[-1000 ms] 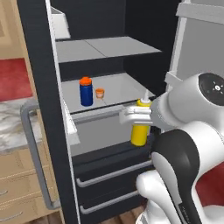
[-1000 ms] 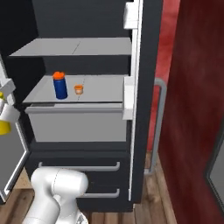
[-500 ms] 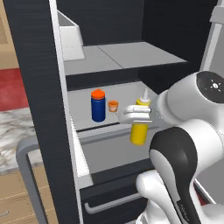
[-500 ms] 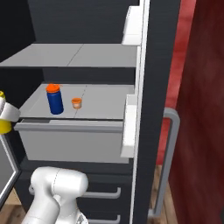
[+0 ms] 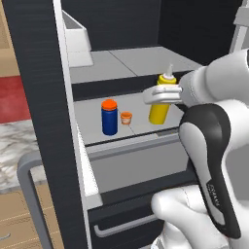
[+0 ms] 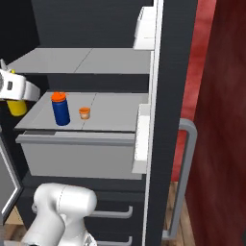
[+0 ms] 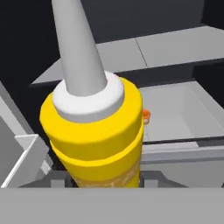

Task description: Place the condiment bottle and mustard from the counter to the top shelf of the fridge. If the existing items in the fridge are on the top shelf, move them to other shelves.

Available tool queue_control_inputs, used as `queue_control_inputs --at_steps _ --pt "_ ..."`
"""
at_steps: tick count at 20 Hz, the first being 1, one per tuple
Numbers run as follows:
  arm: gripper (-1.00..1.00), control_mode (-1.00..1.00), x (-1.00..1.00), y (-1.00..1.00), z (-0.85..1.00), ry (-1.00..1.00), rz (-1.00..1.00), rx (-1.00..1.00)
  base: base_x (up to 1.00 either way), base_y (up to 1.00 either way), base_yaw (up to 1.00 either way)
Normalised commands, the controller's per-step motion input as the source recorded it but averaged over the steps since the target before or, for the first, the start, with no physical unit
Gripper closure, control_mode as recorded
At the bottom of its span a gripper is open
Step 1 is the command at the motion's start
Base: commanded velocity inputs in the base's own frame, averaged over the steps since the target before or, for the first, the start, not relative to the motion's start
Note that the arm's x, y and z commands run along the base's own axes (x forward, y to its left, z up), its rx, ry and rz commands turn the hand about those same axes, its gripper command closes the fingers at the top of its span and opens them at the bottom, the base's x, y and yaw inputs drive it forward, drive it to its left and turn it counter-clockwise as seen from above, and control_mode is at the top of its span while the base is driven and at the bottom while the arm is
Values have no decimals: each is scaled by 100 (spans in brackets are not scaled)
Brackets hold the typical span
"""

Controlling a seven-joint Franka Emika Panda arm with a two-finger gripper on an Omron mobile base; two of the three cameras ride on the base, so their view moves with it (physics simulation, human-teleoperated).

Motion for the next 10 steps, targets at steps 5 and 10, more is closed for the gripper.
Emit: queue_control_inputs --at_steps 5,10 --pt "100 -100 100 -16 59 0 1 0 0 0 0" --pt "100 -100 100 -1 59 2 0 0 0 0 0"
